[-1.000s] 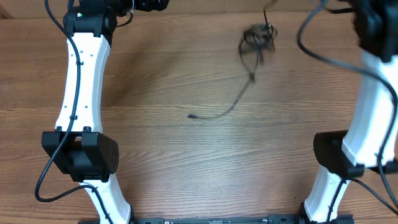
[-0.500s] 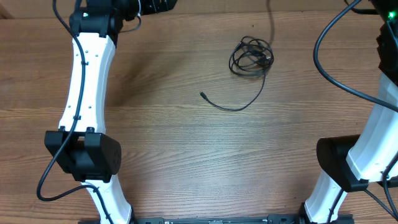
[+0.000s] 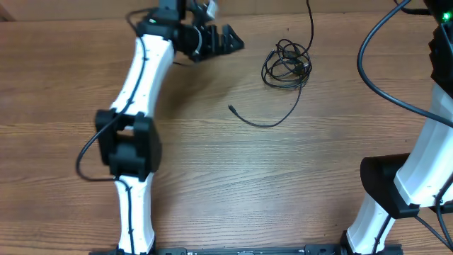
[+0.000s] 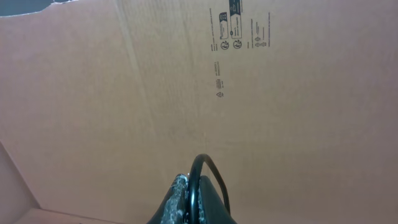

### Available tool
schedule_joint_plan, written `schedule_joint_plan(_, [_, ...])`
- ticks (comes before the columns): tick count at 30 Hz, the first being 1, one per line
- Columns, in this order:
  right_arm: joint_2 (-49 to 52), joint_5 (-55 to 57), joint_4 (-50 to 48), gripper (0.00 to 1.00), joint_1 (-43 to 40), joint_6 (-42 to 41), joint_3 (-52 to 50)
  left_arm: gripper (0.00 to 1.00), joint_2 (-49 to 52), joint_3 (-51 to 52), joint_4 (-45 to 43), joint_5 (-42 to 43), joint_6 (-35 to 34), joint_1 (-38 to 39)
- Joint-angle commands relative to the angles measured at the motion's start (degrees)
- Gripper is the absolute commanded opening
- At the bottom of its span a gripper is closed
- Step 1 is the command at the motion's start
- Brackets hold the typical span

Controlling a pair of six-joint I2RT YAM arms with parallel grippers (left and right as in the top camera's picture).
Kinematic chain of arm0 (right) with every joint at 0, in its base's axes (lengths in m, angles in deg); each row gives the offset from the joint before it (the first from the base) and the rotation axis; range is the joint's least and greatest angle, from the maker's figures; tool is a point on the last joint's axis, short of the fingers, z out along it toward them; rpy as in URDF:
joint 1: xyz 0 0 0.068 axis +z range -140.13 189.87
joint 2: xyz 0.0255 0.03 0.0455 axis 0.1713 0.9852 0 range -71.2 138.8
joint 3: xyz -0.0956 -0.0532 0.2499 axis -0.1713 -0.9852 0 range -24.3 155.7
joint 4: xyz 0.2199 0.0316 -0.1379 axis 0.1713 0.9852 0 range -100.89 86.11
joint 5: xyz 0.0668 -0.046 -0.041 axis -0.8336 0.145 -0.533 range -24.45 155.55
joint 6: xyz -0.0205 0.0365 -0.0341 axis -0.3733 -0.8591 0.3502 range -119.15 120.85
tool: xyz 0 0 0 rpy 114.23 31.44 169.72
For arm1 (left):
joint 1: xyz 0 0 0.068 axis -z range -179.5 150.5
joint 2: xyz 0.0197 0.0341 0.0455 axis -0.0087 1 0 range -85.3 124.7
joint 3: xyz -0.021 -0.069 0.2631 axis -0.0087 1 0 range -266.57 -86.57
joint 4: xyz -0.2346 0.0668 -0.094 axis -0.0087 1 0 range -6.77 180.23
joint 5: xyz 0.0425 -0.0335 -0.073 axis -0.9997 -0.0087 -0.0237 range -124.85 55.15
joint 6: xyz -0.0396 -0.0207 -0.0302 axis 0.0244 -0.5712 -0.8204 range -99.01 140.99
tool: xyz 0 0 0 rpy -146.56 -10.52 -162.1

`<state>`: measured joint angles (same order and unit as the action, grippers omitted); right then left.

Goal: Untangle cables

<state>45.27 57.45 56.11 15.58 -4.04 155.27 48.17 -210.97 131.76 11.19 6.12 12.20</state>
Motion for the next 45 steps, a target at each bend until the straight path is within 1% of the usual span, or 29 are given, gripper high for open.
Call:
schedule_joint_plan(1, [-0.22, 0.5, 0.74, 0.04, -0.15, -2.16, 0.42, 0.99, 5.4, -0.46, -5.55, 14.84, 1.4, 2.75])
schedule_joint_plan(5, [-0.22, -0.46, 1.66, 0.04, -0.15, -2.64, 0.39, 1.0, 9.38, -0.46, -12.83, 16.63, -6.03, 5.05])
schedule_joint_plan(9, [-0.22, -3.67, 1.92, 0.04, -0.15, -3.08, 0.39, 0.99, 10.58, -0.46, -23.82, 15.96, -11.72, 7.04])
schedule_joint_plan(11, [-0.2, -4.72, 1.92, 0.04, -0.13, -4.02, 0.39, 1.0, 10.58, -0.46, -28.35, 12.57, -13.51, 7.91])
schedule_joint_plan(13, [-0.22, -5.77, 1.92, 0.04, -0.15, -4.13, 0.42, 1.0, 10.58, -0.48, -30.99, 8.48, -15.47, 8.66])
schedule_joint_plan(15, [-0.22, -7.19, 1.88, 0.04, -0.15, -4.13, 0.42, 0.99, 10.58, -0.48, -30.73, 2.91, -17.38, 9.33])
schedule_joint_plan(18, [-0.22, -9.44, 1.79, 0.04, -0.13, -4.13, 0.42, 0.99, 10.58, -0.48, -29.86, -3.28, -18.75, 10.16])
schedule_joint_plan(22, [-0.28, -10.03, 1.27, 0.04, -0.15, -4.11, 0.42, 1.0, 10.58, -0.48, -25.33, -11.17, -21.81, 10.75])
schedule_joint_plan(26, [-0.46, -10.03, 0.39, 0.04, -0.15, -4.11, 0.42, 1.0, 10.62, -0.48, -22.21, -15.8, -23.39, 11.13])
schedule_joint_plan(29, [-0.66, -10.05, -0.46, 0.04, -0.15, -4.09, 0.42, 1.0, 10.99, -0.46, -22.67, -18.53, -27.26, 11.76])
schedule_joint_plan(33, [-0.85, -10.05, -1.03, 0.04, -0.15, -4.09, 0.42, 0.99, 13.03, -0.46, -25.35, -17.51, -33.46, 12.35])
schedule_joint_plan(37, [-0.96, -10.08, -1.01, 0.04, -0.15, -3.85, 0.42, 0.92, 16.11, -0.48, -32.96, -10.36, -37.97, 12.39])
schedule_joint_plan(39, [-0.98, -10.08, -1.01, 0.04, -0.15, -3.87, 0.42, 0.86, 18.34, -0.48, -39.01, -7.41, -42.84, 12.68])
schedule_joint_plan(40, [-0.98, -10.05, -0.96, 0.04, -0.15, -3.85, 0.42, 0.85, 18.97, -0.48, -39.85, -7.43, -44.0, 12.81])
schedule_joint_plan(45, [-1.03, -10.03, -0.98, 0.04, -0.15, -2.23, 0.42, 0.77, 20.28, -0.48, -39.93, -8.63, -45.2, 13.64])
